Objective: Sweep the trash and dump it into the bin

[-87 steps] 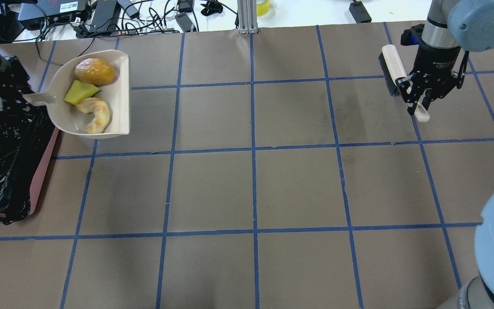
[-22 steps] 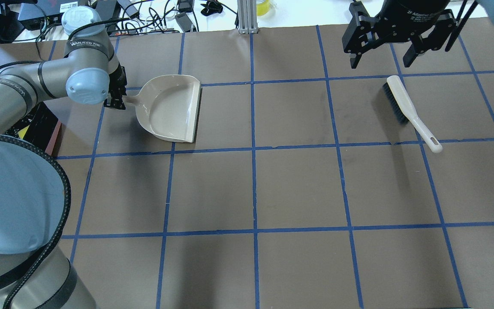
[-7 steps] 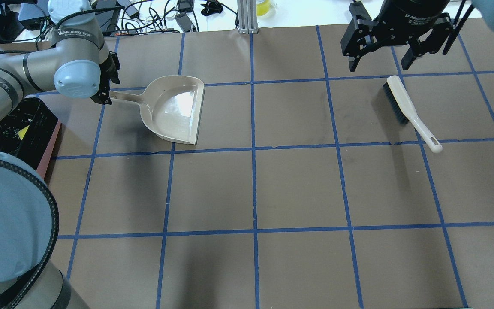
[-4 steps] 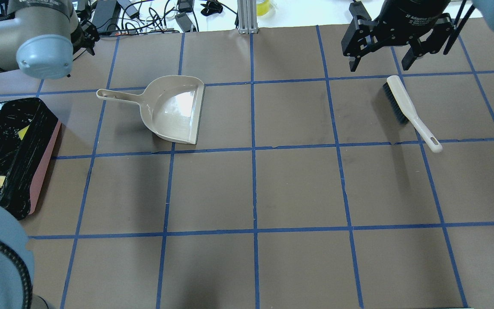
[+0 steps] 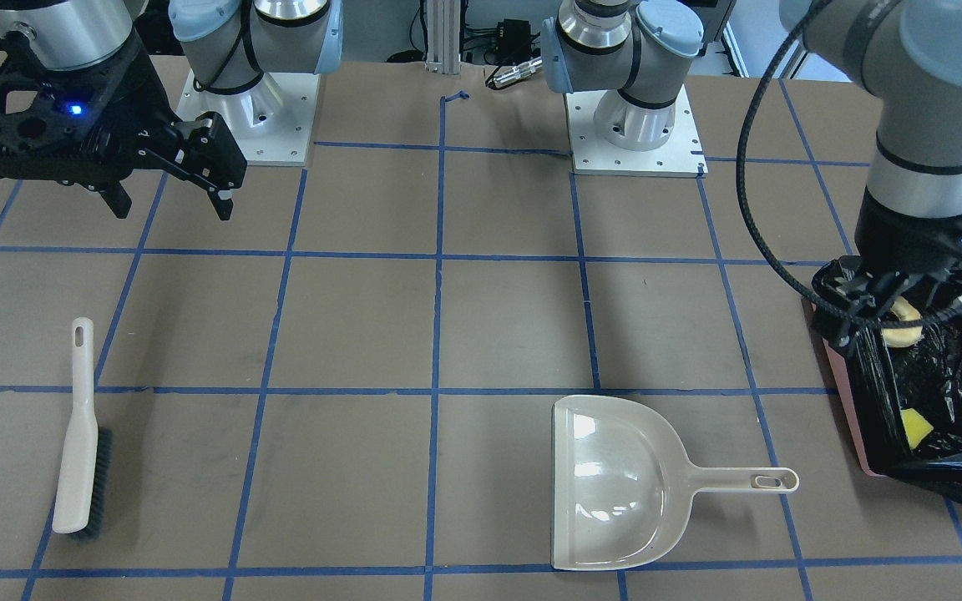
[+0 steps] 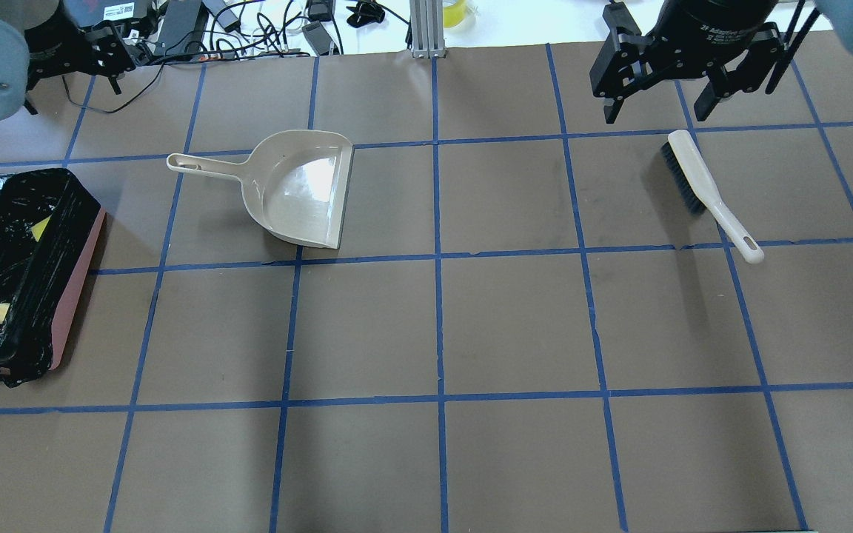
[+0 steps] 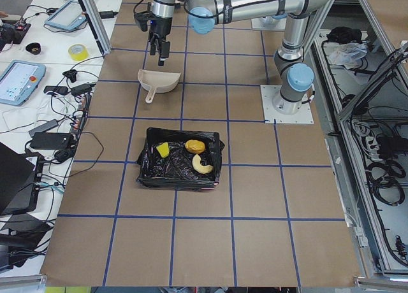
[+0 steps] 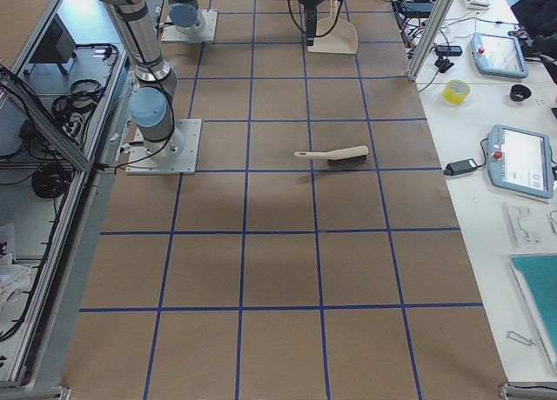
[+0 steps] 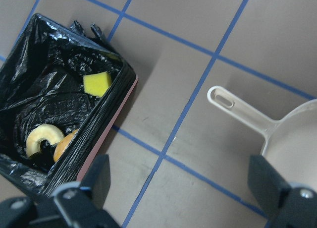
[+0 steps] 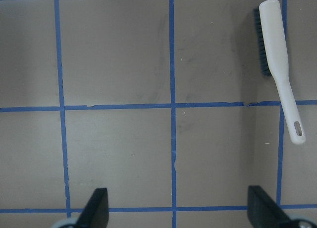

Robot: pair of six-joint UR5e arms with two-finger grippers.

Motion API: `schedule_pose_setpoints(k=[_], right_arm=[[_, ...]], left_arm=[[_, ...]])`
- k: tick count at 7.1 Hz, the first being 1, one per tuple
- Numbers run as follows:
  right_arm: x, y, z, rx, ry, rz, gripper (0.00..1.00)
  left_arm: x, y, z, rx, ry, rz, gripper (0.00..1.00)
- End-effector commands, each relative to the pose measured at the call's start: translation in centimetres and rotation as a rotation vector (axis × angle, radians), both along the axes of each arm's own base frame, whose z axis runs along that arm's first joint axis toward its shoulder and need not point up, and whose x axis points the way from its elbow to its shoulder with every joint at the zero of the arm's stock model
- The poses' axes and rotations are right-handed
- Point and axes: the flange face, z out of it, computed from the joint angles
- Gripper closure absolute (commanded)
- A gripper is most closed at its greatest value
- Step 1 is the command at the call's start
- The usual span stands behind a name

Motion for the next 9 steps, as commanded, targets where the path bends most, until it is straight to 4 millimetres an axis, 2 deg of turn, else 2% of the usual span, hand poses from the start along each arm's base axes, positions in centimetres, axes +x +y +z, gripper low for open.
schedule_pose_setpoints(k=[1, 2, 3, 4, 5, 6, 7, 8, 9], right_arm=[[-0.1, 0.0, 0.0, 0.000, -0.001, -0.001, 0.00], [-0.2, 0.0, -0.2, 0.003, -0.001, -0.004, 0.00], [-0.2, 0.0, -0.2, 0.003, -0.001, -0.005, 0.00], [-0.2, 0.0, -0.2, 0.003, -0.001, -0.005, 0.00], [-0.2, 0.0, -0.2, 0.003, -0.001, -0.005, 0.00], [-0.2, 0.0, -0.2, 0.003, -0.001, -0.005, 0.00], [-0.2, 0.0, -0.2, 0.005, -0.002, -0.004, 0.00], [-0.2, 0.0, -0.2, 0.005, -0.001, -0.005, 0.00], [-0.2, 0.0, -0.2, 0.005, -0.001, -0.005, 0.00]], left_arm=[[-2.1, 4.3, 2.1, 0.104, 0.156, -0.029, 0.00], [-1.5, 3.6, 0.2, 0.138, 0.159, -0.038, 0.00], [-2.9, 3.8, 0.6, 0.137, 0.161, -0.074, 0.00], [-4.3, 3.8, -0.7, 0.170, 0.164, -0.103, 0.00], [-5.1, 4.4, -0.6, 0.162, 0.159, -0.109, 0.00], [-7.1, 5.8, -1.1, 0.200, 0.194, -0.137, 0.00], [-10.6, 7.1, -1.6, 0.217, 0.197, -0.202, 0.00], [-12.2, 7.5, -1.7, 0.224, 0.201, -0.269, 0.00], [-13.3, 8.2, 0.0, 0.214, 0.268, -0.359, 0.00]])
